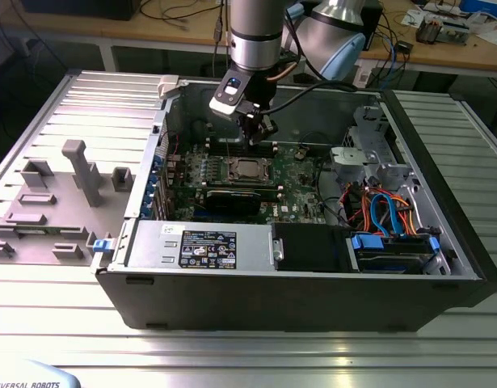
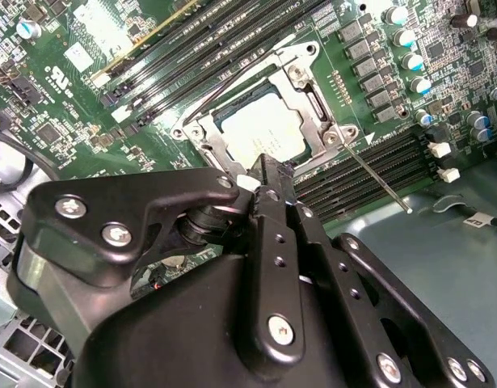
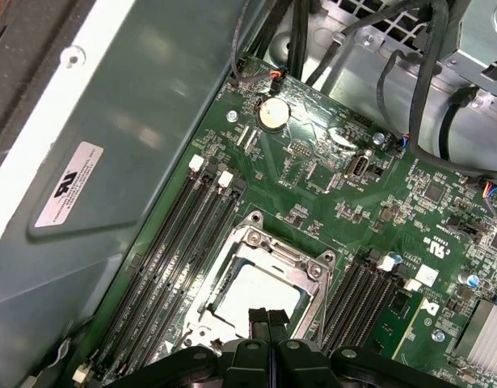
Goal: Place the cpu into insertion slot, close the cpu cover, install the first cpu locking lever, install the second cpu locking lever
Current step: 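Install the first cpu locking lever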
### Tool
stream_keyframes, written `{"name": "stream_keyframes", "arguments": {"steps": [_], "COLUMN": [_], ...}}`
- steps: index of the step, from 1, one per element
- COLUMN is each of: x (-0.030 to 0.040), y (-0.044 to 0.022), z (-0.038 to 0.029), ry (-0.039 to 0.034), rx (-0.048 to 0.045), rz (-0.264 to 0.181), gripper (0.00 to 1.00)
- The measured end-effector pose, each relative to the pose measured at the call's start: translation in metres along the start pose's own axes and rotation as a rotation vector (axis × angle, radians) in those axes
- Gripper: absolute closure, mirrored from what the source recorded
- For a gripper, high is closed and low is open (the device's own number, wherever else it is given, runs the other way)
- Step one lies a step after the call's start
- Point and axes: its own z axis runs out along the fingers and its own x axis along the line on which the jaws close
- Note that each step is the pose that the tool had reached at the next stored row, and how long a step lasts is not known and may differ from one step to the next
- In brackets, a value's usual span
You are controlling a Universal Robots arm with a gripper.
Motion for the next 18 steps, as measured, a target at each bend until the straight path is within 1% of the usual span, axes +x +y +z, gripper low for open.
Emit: {"name": "stream_keyframes", "arguments": {"steps": [3,5,9,10,12,18], "x": [0.0000,0.0000,0.0000,0.0000,0.0000,0.0000], "y": [0.0000,0.0000,0.0000,0.0000,0.0000,0.0000], "z": [0.0000,0.0000,0.0000,0.0000,0.0000,0.0000], "ry": [0.0001,0.0004,0.0036,0.0040,0.0042,0.0043], "rx": [-0.0001,-0.0008,-0.0067,-0.0074,-0.0079,-0.0079], "rz": [-0.004,-0.017,-0.148,-0.164,-0.176,-0.176], "gripper": [0.89,0.89,0.89,0.89,0.89,0.89]}}
